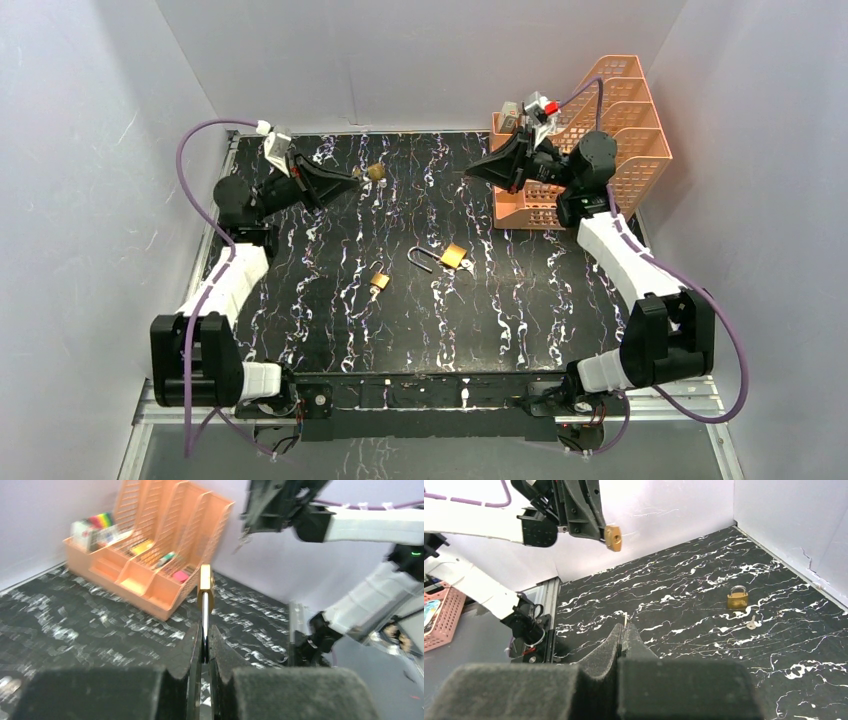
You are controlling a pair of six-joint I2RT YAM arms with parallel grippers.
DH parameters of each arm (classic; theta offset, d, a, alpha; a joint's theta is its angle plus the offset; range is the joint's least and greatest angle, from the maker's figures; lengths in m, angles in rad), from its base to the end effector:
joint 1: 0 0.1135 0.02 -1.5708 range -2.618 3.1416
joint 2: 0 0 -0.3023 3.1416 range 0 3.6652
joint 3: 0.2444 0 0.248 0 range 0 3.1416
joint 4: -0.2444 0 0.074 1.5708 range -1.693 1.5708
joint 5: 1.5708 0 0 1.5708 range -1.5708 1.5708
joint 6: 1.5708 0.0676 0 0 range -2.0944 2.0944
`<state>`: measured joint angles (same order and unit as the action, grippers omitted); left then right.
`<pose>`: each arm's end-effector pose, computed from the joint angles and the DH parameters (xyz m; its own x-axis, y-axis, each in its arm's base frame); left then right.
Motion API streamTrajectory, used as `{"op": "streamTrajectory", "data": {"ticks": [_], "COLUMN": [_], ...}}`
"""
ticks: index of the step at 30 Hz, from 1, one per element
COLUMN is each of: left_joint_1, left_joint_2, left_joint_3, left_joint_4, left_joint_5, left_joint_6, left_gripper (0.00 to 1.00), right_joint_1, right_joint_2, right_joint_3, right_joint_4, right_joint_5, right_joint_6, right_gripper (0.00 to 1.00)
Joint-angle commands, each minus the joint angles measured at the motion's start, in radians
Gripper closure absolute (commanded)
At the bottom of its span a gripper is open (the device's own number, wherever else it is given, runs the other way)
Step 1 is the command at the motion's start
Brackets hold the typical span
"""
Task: Lock with the key
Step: Lock the lock, then place the lock at the center of the board, then place the key at the center of the board.
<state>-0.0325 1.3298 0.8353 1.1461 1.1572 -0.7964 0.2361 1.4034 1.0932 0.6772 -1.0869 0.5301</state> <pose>0.2664 -0.0706 0.4070 -0.1057 -0.2840 -0.9530 0.9513 0.2503 -0.1800 0.2928 0.1320 0.4331 -0.1602 0.2034 -0.9659 -0.9633 0.1811 0.1979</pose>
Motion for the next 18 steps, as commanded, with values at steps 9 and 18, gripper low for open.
{"op": "streamTrajectory", "data": {"ticks": [9, 18], "left_joint_1": [-0.029, -0.107], "left_joint_2": [0.112, 0.371], "left_joint_3": [0.506, 0.769], "left_joint_4": [-1.525, -1.938], "left_joint_5": [-0.774, -1.077], "left_joint_6": [0.768, 0.918], "left_gripper": [1.00, 1.00], "right_joint_1": [0.353, 0.526], "right_joint_2": [0.138, 0.510], "right_joint_3": [0.022, 0.390], "right_joint_4": [-0.164, -0.365], "right_joint_5": [0.815, 1.171], "right_joint_6": [-0.169, -0.172], "right_gripper": [1.00, 1.00]}}
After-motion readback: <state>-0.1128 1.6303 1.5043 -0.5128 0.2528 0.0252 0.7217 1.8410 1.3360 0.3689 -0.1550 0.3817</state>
